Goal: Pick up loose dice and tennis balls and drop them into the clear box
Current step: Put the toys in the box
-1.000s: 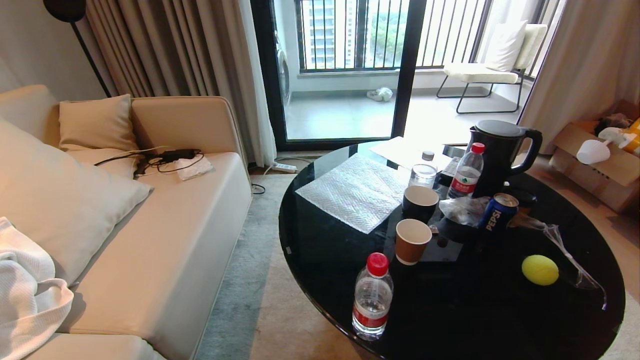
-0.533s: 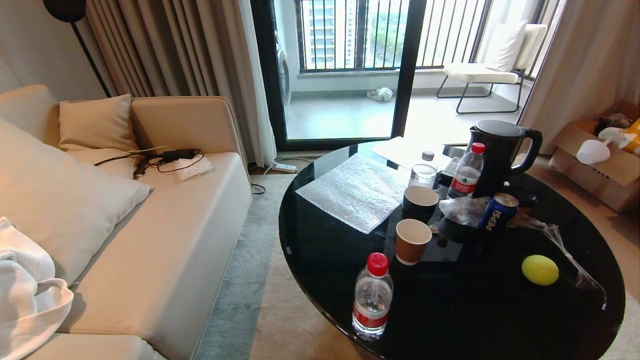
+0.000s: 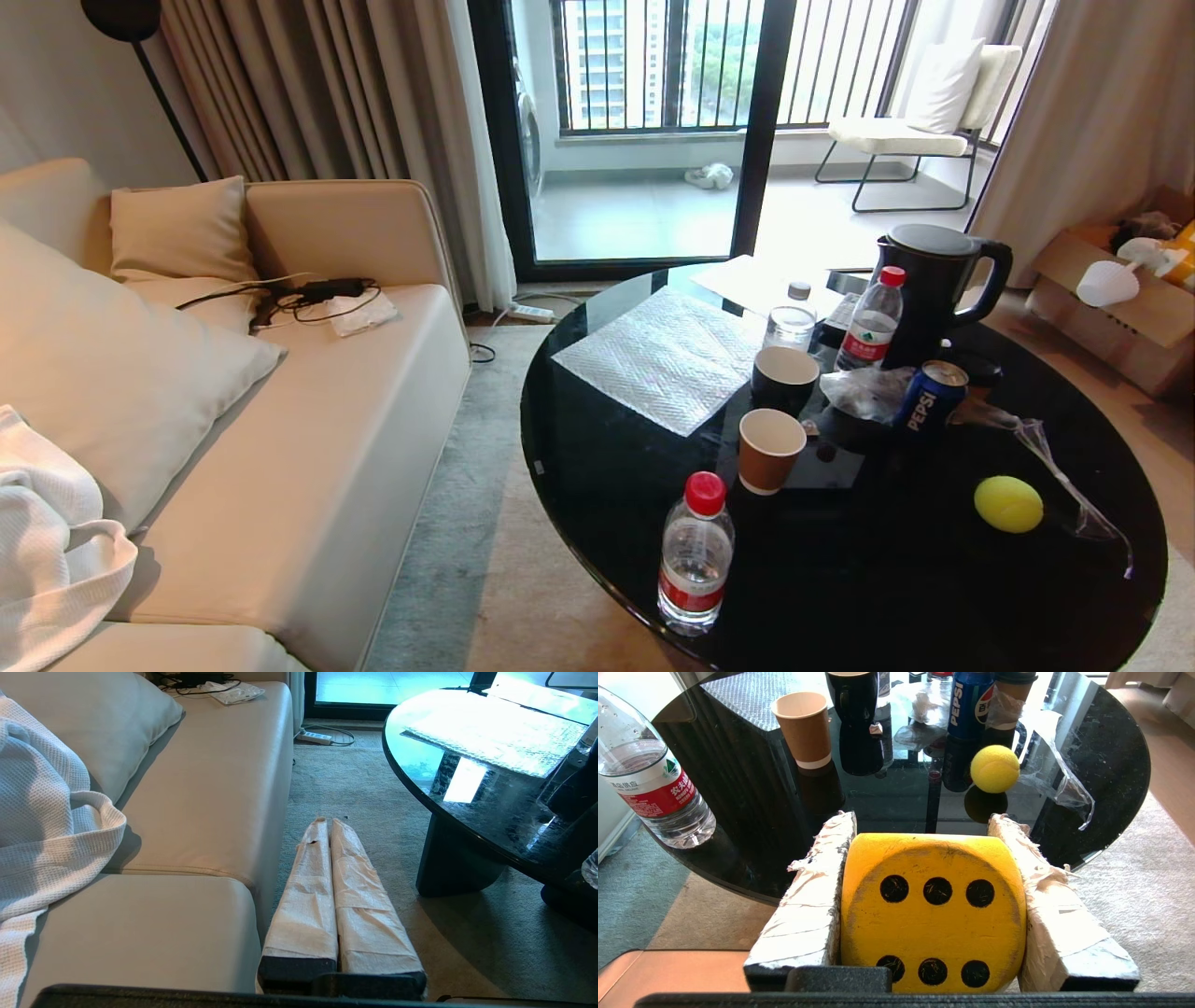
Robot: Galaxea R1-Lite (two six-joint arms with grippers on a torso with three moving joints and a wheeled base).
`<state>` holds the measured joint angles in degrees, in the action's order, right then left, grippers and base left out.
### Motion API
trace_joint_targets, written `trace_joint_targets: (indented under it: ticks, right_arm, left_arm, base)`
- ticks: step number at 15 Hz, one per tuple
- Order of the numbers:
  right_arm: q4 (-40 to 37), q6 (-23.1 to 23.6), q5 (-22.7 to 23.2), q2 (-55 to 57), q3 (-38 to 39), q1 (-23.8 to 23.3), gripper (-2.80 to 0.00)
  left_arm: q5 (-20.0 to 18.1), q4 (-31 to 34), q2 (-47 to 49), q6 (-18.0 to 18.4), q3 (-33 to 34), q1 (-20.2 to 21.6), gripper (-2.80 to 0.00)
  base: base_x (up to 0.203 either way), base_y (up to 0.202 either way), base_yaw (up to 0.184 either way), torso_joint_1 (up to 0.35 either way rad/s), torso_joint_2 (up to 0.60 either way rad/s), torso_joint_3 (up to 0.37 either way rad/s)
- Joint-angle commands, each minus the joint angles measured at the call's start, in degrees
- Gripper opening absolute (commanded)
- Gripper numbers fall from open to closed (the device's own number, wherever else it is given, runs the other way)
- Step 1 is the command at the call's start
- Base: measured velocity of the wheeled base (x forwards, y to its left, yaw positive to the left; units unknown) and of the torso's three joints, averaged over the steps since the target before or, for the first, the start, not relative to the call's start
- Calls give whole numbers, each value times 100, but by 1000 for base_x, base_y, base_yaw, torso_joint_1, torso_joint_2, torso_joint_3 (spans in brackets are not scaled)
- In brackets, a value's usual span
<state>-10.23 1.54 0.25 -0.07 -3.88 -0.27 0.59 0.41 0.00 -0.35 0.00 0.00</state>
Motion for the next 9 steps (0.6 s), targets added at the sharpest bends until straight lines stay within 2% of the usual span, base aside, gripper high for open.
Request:
trace_joint_targets:
  ticks: [1, 9]
  right_arm:
    - [-6, 5, 9, -1, 1, 9, -280]
    - [-6, 11, 2, -1, 1, 0, -280]
  left_arm:
    - [2, 2, 0, -9, 9, 0, -280]
    - [2, 2, 0, -9, 5, 0, -280]
  base:
    - [0, 0, 0, 0, 0, 0]
    - [0, 0, 0, 0, 0, 0]
